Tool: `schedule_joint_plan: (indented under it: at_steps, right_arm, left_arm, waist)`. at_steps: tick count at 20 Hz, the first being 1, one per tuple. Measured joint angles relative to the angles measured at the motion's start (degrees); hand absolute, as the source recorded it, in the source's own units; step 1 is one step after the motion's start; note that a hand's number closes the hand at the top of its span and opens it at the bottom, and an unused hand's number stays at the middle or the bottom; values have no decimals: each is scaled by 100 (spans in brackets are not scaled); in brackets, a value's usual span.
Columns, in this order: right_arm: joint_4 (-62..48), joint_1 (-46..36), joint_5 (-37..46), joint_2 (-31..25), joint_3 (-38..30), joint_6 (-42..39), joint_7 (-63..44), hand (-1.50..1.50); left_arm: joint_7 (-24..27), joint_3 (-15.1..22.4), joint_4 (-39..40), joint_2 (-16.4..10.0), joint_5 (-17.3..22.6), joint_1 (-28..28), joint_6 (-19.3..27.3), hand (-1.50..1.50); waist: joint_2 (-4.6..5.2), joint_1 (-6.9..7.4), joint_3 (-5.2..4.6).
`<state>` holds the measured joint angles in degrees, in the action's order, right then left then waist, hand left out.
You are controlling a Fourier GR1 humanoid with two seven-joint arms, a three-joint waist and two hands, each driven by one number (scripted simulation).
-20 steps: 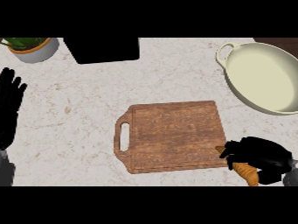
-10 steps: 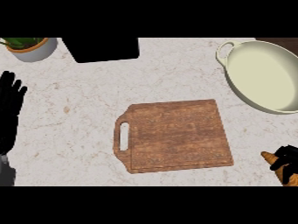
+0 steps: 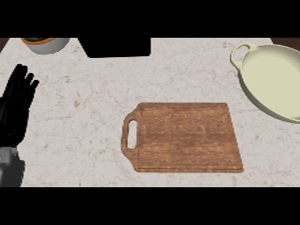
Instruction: Pick the croissant from the cutting board and place it in the pot
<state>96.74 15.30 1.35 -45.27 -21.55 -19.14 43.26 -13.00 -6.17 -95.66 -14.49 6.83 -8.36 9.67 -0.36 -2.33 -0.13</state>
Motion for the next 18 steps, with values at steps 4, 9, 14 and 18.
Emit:
schedule_joint_plan:
  at_steps: [4, 9, 14, 18]
  right_arm:
    - [-483, -501, -430, -222, -316, -428, -489, 150]
    - [-1424, -1486, -386, -319, -190, -616, -849, 150]
    - [-2470, -2455, -171, -196, 129, -672, -973, 150]
    - [-3088, -2979, 543, -138, 266, 104, -623, 150]
  left_arm:
    - [27, 65, 95, 55, -30, -137, -70, 0]
    - [44, 94, 176, 116, -66, -274, -134, 0]
    - [3, 84, 169, 144, -78, -320, -175, 0]
    - [42, 81, 254, 147, -92, -370, -213, 0]
  waist:
    - [25, 153, 6]
    - [45, 264, 11]
    - [55, 321, 15]
    - [79, 373, 21]
